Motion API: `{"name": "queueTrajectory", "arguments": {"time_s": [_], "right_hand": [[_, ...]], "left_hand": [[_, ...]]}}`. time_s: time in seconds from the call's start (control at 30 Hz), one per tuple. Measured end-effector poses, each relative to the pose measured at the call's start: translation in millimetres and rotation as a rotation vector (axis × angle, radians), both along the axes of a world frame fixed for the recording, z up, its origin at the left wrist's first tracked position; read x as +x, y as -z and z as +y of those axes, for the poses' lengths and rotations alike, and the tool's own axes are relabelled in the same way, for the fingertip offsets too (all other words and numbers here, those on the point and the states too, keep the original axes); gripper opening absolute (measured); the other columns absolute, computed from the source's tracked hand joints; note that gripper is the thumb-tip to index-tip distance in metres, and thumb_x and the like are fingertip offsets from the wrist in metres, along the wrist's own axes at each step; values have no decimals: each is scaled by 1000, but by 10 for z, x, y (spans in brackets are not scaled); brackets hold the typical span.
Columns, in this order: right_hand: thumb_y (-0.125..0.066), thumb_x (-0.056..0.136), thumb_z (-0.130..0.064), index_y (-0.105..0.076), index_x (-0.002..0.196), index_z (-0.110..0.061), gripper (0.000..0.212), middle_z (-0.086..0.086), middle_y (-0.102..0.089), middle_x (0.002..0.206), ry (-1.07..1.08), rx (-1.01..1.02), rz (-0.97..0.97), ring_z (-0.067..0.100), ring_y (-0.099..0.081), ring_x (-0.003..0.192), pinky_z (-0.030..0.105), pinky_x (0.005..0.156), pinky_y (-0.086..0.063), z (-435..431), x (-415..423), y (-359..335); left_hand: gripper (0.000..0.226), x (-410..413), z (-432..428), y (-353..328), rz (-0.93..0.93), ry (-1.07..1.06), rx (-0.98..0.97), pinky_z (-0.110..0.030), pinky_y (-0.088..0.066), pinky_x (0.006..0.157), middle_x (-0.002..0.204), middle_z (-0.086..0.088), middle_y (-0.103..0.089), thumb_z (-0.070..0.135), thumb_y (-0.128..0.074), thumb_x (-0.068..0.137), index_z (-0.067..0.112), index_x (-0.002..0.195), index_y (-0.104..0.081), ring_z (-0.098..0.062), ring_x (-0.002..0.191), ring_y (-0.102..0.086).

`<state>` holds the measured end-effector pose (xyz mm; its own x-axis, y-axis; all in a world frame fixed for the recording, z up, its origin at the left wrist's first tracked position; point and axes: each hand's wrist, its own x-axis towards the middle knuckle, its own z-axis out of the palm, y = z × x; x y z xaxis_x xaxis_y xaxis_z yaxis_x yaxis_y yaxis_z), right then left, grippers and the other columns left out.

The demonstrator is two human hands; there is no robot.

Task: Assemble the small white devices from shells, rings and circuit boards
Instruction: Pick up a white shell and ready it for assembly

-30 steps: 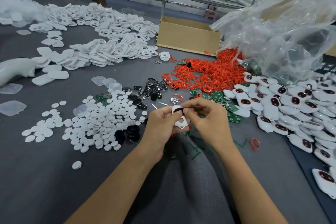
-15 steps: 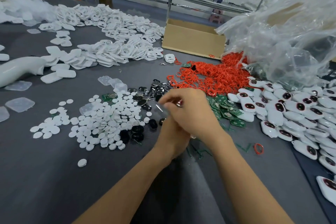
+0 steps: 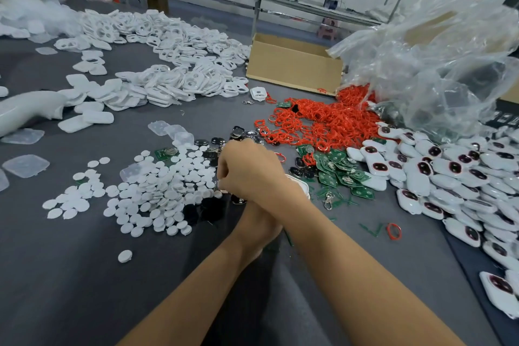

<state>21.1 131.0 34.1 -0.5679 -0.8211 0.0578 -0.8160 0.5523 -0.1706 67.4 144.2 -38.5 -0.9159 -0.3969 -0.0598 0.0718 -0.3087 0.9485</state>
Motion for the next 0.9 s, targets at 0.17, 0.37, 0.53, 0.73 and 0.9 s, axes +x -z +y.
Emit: {"name": "queueTrajectory", "arguments": {"time_s": [0.17, 0.37, 0.53, 0.73, 0.9], "right_hand": [[-69, 80, -12, -73, 90, -20, 12, -7, -72, 80, -128, -322, -143, 7, -64, 80, 22, 77, -50, 351, -38, -112], [-62, 80, 2, -74, 82, -18, 24, -6, -71, 72, -26, -683, -289, 10, -65, 66, 22, 65, -51, 862, -162, -18], [-61, 81, 8, -70, 80, -25, 34, -1, -71, 74, 80, -746, -339, 17, -65, 67, 26, 67, -51, 1156, -354, 156], [-65, 79, 6, -71, 78, -13, 20, -3, -68, 71, 128, -635, -179, 7, -60, 65, 20, 67, -48, 1150, -382, 345], [-64, 80, -4, -68, 81, -16, 12, 3, -55, 86, 145, -514, -22, 24, -54, 79, 41, 69, -46, 1074, -334, 420]], "left_hand": [[31, -82, -35, -68, -9, -27, 77, -10, -41, 58, 73, 6, -55, -17, -41, 92, 5, 85, -62, 11, 58, -52], [29, -129, -23, -187, 8, -44, 0, -18, -54, 58, 96, -6, -65, 8, -31, 105, 7, 114, -58, -4, 70, -65], [21, -146, -53, -119, -19, -121, 61, -25, -58, 63, 90, -11, -71, 8, -39, 104, 4, 103, -59, -17, 77, -73], [19, -178, -47, -80, -51, -149, 38, -26, -60, 76, 97, -14, -71, 5, -40, 103, 3, 104, -59, -17, 82, -73], [18, -198, -42, -45, -68, -163, -44, -24, -57, 72, 100, -18, -69, 7, -44, 102, 2, 105, -61, -16, 84, -67]]}}
